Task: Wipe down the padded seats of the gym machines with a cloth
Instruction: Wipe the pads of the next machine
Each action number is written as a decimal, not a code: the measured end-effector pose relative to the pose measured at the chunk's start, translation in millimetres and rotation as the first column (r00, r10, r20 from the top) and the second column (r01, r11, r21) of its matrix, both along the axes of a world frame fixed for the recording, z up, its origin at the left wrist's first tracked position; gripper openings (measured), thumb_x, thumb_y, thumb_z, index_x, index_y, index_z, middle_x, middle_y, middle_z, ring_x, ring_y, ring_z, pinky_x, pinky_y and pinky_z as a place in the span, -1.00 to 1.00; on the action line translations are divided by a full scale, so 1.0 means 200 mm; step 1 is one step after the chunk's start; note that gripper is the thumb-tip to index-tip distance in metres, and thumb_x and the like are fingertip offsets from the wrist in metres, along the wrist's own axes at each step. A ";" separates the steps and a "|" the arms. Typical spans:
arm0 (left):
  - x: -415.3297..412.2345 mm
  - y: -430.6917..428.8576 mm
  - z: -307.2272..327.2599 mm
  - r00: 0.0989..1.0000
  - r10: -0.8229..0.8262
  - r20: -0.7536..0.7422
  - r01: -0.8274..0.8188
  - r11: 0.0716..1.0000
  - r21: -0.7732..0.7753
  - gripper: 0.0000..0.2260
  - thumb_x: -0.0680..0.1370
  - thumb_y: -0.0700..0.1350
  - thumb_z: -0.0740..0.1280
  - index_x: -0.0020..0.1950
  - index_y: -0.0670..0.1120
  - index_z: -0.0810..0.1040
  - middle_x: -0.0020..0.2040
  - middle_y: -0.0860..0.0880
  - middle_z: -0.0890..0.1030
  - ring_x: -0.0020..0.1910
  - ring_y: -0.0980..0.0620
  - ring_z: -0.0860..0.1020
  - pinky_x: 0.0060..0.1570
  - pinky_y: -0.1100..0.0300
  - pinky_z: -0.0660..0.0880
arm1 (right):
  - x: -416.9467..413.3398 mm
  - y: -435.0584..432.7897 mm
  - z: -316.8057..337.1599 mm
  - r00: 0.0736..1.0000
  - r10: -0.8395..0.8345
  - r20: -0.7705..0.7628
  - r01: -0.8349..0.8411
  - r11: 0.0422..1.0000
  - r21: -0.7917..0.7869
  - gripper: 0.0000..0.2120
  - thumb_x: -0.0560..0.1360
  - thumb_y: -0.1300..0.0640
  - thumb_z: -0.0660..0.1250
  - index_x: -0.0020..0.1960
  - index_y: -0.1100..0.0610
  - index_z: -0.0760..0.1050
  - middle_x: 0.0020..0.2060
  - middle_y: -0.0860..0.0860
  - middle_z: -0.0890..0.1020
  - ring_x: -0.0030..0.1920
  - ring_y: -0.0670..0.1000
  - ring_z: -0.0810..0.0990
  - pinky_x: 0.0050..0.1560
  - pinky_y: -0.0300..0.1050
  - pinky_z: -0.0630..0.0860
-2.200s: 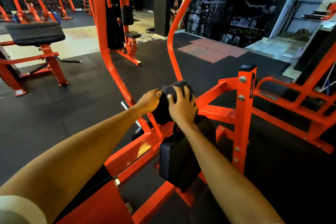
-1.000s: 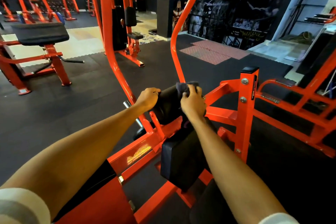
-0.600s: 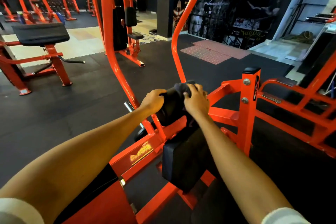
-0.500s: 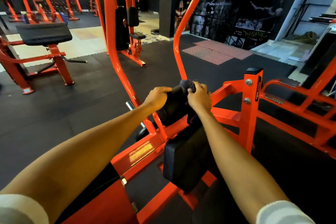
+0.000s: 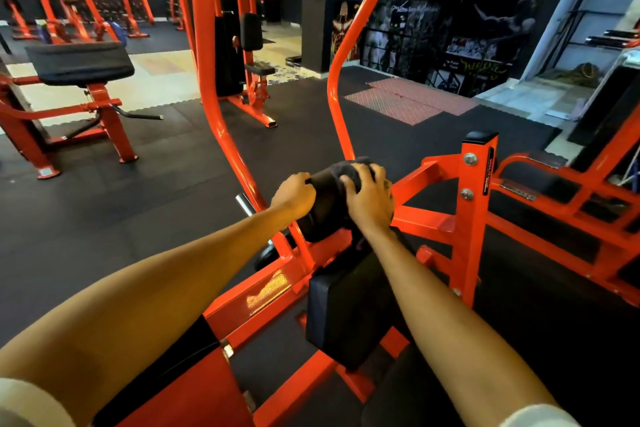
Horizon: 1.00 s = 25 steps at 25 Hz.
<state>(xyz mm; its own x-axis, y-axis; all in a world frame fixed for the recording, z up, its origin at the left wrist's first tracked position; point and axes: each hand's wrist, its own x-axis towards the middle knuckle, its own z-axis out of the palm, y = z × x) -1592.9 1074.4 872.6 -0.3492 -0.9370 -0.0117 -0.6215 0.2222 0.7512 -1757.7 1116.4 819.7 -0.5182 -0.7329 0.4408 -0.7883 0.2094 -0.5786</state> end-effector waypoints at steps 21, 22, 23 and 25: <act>0.05 0.02 -0.01 0.998 0.062 -0.025 -0.064 0.994 -0.088 -0.64 0.65 -0.20 0.08 0.34 -0.10 0.56 0.31 -0.15 0.57 0.22 -0.14 0.57 0.19 0.06 0.50 | 0.05 -0.09 0.08 0.941 -0.235 0.243 0.219 0.971 0.093 -0.50 0.59 -0.27 0.24 0.42 -0.03 0.40 0.47 0.08 0.32 0.45 0.30 0.31 0.34 0.24 0.28; 0.06 0.01 -0.01 0.997 0.074 -0.021 -0.075 0.995 -0.069 -0.67 0.65 -0.18 0.08 0.25 -0.12 0.60 0.23 -0.16 0.60 0.16 -0.15 0.58 0.12 0.05 0.51 | 0.14 -0.07 0.09 0.943 -0.253 0.218 0.234 0.966 0.108 -0.47 0.58 -0.29 0.23 0.43 -0.02 0.40 0.49 0.10 0.31 0.47 0.31 0.30 0.36 0.26 0.26; 0.06 0.00 -0.01 0.996 0.088 -0.014 -0.089 0.996 -0.031 -0.68 0.67 -0.14 0.07 0.19 -0.13 0.60 0.19 -0.18 0.60 0.15 -0.16 0.58 0.09 0.06 0.48 | 0.23 -0.05 0.09 0.957 -0.243 0.158 0.227 0.968 0.108 -0.47 0.58 -0.30 0.21 0.42 -0.02 0.41 0.50 0.11 0.31 0.48 0.31 0.28 0.38 0.28 0.25; 0.09 0.00 -0.02 0.994 0.104 -0.015 -0.103 0.993 0.060 -0.64 0.70 -0.04 0.06 0.28 -0.14 0.58 0.26 -0.20 0.59 0.23 -0.18 0.55 0.17 0.06 0.45 | 0.40 0.02 0.07 0.991 -0.136 -0.017 0.137 0.989 0.055 -0.53 0.60 -0.27 0.19 0.38 -0.02 0.45 0.48 0.10 0.35 0.48 0.28 0.28 0.37 0.30 0.26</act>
